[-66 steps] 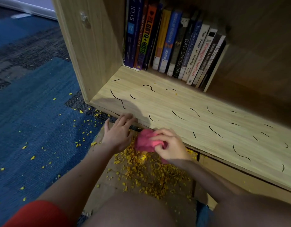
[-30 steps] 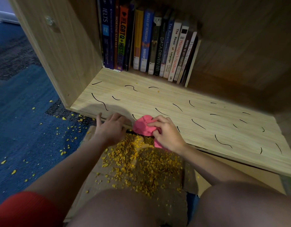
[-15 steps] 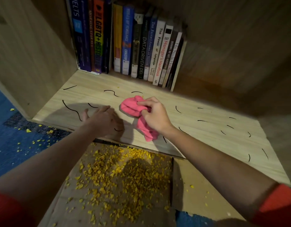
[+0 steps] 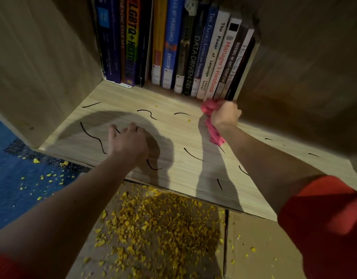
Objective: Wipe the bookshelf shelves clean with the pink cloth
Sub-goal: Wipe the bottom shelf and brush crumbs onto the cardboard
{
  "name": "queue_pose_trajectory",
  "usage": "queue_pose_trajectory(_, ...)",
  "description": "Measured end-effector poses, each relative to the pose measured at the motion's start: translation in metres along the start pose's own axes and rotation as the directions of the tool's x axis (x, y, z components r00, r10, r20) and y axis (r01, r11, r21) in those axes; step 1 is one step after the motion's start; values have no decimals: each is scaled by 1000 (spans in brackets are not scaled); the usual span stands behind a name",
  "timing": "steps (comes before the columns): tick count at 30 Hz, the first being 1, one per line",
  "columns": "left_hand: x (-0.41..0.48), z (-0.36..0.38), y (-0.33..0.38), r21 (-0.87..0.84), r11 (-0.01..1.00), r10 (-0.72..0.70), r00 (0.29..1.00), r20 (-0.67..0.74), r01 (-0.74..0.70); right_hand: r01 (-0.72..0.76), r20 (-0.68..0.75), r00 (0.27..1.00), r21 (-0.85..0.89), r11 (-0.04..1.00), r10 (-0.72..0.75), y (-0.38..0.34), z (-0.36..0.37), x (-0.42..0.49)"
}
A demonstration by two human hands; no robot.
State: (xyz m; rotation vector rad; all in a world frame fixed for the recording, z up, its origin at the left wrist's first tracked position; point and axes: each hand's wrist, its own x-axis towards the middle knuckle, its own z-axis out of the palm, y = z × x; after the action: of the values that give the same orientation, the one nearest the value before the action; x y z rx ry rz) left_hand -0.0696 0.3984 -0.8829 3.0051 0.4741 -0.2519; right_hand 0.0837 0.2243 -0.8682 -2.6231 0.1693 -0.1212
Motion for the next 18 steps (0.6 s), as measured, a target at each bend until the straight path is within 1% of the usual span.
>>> queue_pose_trajectory(2,0,2,-2,-20,1000,0,1000,-8,0,-32,4,999,-36,999,32,3,2,3)
queue_pose_trajectory(3,-1,3,-2,-24,1000,-1,1000,-10,1,-23,32,999,-35,999,24,2,5,2)
queue_pose_trajectory(6,-1,3,-1,-31,999,-11,1000,-6,11,28,113,993,33,999,-31,-3,18,-8)
queue_pose_trajectory(10,-2,1,1,-49,999,-18,1000,-4,17,196,157,963,148,969,-219,-8,22,-35)
queue_pose_trajectory(12,-2,2,1,-49,999,-10,1000,-5,9,231,193,941,237,944,-279,-9,20,-55)
queue_pose_trajectory(14,-2,4,-1,-58,998,-14,1000,-1,14,190,221,931,385,903,-290,-10,18,-70)
queue_pose_trajectory(16,-2,5,-1,-69,997,-20,1000,7,20,113,208,945,518,848,-253,-10,16,-72)
queue_pose_trajectory(17,-2,5,-1,-71,997,-22,1000,7,23,101,172,959,534,839,-224,-10,14,-70)
queue_pose_trajectory(18,-2,5,-1,-72,997,-23,1000,7,24,117,121,971,515,849,-207,-12,12,-66)
